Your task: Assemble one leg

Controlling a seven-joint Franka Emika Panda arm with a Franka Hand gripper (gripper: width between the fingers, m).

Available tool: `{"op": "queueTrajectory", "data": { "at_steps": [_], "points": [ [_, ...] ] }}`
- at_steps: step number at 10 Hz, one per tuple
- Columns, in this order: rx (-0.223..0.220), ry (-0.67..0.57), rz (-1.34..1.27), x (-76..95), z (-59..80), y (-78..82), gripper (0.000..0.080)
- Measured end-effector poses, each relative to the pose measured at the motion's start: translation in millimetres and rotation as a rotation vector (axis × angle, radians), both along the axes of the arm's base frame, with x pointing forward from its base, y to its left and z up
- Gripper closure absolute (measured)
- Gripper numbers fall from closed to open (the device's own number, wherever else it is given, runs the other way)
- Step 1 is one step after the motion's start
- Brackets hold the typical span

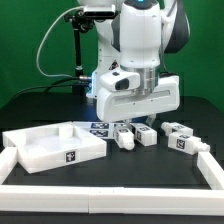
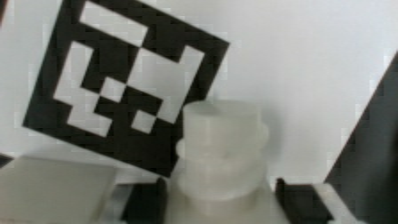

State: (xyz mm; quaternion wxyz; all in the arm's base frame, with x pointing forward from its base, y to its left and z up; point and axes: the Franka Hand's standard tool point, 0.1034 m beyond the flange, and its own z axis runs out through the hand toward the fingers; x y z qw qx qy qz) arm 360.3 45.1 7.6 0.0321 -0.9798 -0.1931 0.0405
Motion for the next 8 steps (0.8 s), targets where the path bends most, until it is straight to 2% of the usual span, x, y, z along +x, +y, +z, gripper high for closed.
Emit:
{"op": "queueTrajectory", "data": {
  "at_steps": [1, 3, 4, 5, 6, 8],
  "points": [
    [0.0, 0.0, 0.0, -0.1, 0.0, 0.1, 0.0514],
    [0.0, 0.0, 0.0, -0.1, -0.1, 0.1, 0.0228],
    [-0.001, 0.012, 0.005, -1.3, 0.7, -1.3, 0.0228],
    [-0.002, 0.075, 0.007, -3.1, 16.5, -14.6, 0.0166],
    [-0.001, 0.07, 0.0, 3.0, 34.5, -31.3, 0.0155],
    [0.01, 0.076, 0.025, 11.8, 47.2, -67.9, 0.0151]
  ]
}}
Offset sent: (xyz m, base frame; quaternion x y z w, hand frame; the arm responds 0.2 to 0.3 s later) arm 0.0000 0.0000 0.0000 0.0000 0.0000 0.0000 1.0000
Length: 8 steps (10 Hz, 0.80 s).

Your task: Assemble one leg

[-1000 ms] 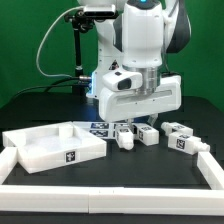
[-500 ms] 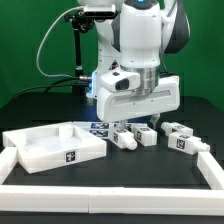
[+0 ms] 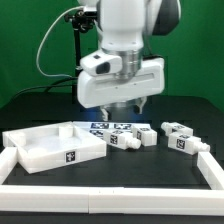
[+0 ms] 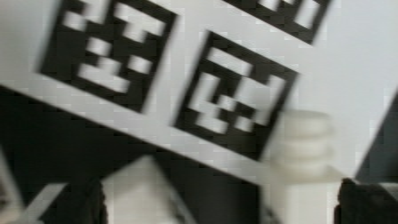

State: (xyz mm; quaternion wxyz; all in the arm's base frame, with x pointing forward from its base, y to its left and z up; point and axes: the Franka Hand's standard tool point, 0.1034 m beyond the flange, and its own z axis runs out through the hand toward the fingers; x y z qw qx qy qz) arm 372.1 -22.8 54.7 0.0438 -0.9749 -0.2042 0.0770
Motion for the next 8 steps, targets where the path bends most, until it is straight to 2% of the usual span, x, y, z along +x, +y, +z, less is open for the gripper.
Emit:
{"op": "queueTrajectory", "data": {
  "at_steps": [1, 2, 6, 7, 8],
  "points": [
    [0.002, -0.007, -0.006, 9.1, 4.3, -11.0, 0.0151],
    [0.002, -0.013, -0.003, 13.7, 5.0, -11.5, 0.0151],
    [0.003, -0.01, 0.0, 11.2, 3.6, -9.9, 0.0151],
    [0.005, -0.012, 0.037, 12.2, 4.9, -14.0, 0.0151],
    [0.006, -0.03, 0.114, 19.5, 11.1, -37.8, 0.0151]
  ]
}}
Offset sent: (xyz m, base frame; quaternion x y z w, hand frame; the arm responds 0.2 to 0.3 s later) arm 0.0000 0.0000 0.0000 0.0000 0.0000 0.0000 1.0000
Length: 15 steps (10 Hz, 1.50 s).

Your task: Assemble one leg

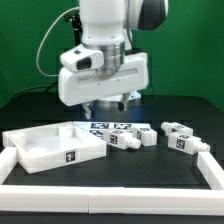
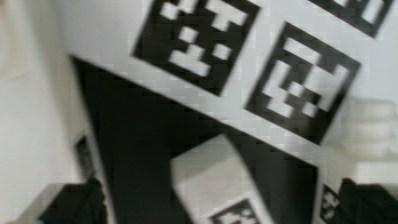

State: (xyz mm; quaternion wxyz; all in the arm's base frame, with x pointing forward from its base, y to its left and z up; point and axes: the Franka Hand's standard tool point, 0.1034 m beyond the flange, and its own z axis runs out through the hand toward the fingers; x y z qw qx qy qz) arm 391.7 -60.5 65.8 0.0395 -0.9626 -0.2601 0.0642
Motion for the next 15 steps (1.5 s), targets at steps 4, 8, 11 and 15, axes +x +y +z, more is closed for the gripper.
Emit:
{"op": "queueTrajectory", "data": {
  "at_steps": [4, 8, 11, 15],
  "points": [
    [0.001, -0.082, 0.107, 13.4, 1.4, -61.5, 0.0151],
    [0.002, -0.074, 0.1, 13.4, -0.1, -58.3, 0.0151],
    [-0.016, -0.081, 0.173, 59.2, -5.8, -109.3, 0.0151],
    [-0.004, -0.078, 0.251, 64.6, -12.9, -123.8, 0.0151]
  ]
}}
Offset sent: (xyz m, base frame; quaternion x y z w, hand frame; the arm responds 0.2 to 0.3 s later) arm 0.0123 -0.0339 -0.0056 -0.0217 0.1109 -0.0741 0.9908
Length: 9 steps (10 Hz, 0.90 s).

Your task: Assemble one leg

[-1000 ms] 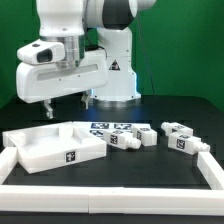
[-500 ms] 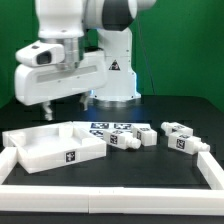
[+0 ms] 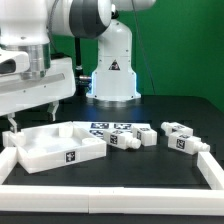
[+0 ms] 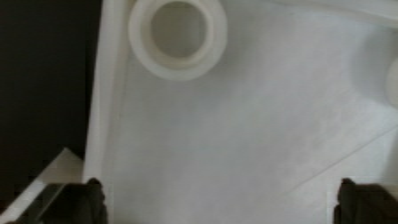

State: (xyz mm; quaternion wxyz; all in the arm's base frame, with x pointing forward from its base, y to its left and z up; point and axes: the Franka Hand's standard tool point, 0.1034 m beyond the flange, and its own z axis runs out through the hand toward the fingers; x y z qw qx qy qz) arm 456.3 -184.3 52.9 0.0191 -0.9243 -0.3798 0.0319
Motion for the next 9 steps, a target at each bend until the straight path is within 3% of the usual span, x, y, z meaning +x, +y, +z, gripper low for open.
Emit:
{"op": "queueTrajectory", "data": {
  "at_steps": [2, 4, 7, 9],
  "points": [
    [0.0, 0.001, -0.002, 0.2, -0.7, -1.1, 0.0151],
    [-0.007, 0.013, -0.054, 16.8, -8.9, -13.5, 0.0151],
    [0.022, 0.034, -0.058, 6.3, -37.3, -29.9, 0.0151],
    [0.031, 0.041, -0.034, 3.4, -43.7, -36.2, 0.0151]
  ]
}}
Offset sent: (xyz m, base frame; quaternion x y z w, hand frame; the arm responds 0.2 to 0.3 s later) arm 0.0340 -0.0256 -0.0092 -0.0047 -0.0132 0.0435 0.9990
